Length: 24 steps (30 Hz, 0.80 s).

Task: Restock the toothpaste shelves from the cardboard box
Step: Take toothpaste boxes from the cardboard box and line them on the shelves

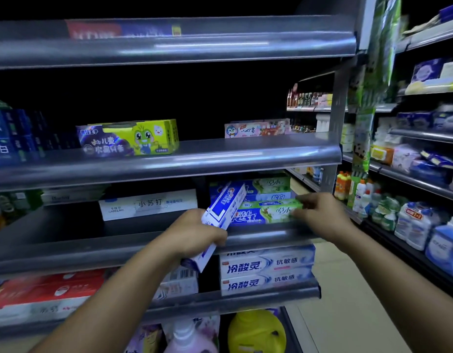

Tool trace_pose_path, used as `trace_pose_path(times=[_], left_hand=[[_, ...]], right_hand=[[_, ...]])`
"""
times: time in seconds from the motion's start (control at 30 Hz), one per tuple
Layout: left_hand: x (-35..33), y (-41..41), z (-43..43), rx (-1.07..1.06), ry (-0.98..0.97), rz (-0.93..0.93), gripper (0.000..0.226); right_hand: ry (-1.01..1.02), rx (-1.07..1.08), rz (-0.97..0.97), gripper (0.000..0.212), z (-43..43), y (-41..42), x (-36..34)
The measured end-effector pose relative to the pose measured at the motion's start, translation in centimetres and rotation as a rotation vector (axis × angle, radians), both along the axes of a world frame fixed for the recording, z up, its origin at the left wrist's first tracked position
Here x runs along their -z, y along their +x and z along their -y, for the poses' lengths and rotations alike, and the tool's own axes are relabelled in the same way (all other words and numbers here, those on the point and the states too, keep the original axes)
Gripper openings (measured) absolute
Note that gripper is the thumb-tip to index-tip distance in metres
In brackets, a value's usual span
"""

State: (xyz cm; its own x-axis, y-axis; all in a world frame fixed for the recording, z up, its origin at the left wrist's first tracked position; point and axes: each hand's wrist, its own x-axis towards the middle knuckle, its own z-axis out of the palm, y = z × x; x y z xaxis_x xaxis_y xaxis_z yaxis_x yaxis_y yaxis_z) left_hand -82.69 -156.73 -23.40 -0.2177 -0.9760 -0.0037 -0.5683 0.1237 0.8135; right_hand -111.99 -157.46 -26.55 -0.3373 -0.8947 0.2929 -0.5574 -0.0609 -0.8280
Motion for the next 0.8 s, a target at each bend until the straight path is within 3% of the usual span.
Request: trace_pose_path(times=[0.17,0.27,0.37,0.43,0.47,0.67,0.8], left_hand=[[0.3,0.0,-0.1,-0.029,0.017,0.004,0.036],[1.1,0.5,-0.8,-0.062,-0.037,-0.043,0.032],[1.9,0.8,-2.0,-0.098,-0.038,-0.204,0.02],[2.1,0.6,-2.8,-0.12,0.003,-0.356,0.025],[1.9,0.5,-3.0,-0.139,0.017,-0.427,0.028],[1.4,-1.1,-4.1,-0.2,0.176,-0.865,0.024],[1.2,-2.3,-4.5,-0.158,0.237,-1.075,0.021]], right_hand=[[0.031,0.067,0.01,0.052,-0.5,0.7,0.5],[-0.09,0.178,-0.126,0.058,-2.1,1.5,0.3],[-0.322,0.177,-0.144,0.032,-5.3,4.3,0.5],[-0.331,0.067,-0.057,0.01,-7.3,6.9,0.9],[-0.312,-0.007,-0.009,0.009,-8.1,8.4,1.1],[-0.063,-0.31,0.194,0.068,-10.1,14.0,0.2],[-0.044,-0.348,0.28,0.053,-9.8,15.1,-0.5]])
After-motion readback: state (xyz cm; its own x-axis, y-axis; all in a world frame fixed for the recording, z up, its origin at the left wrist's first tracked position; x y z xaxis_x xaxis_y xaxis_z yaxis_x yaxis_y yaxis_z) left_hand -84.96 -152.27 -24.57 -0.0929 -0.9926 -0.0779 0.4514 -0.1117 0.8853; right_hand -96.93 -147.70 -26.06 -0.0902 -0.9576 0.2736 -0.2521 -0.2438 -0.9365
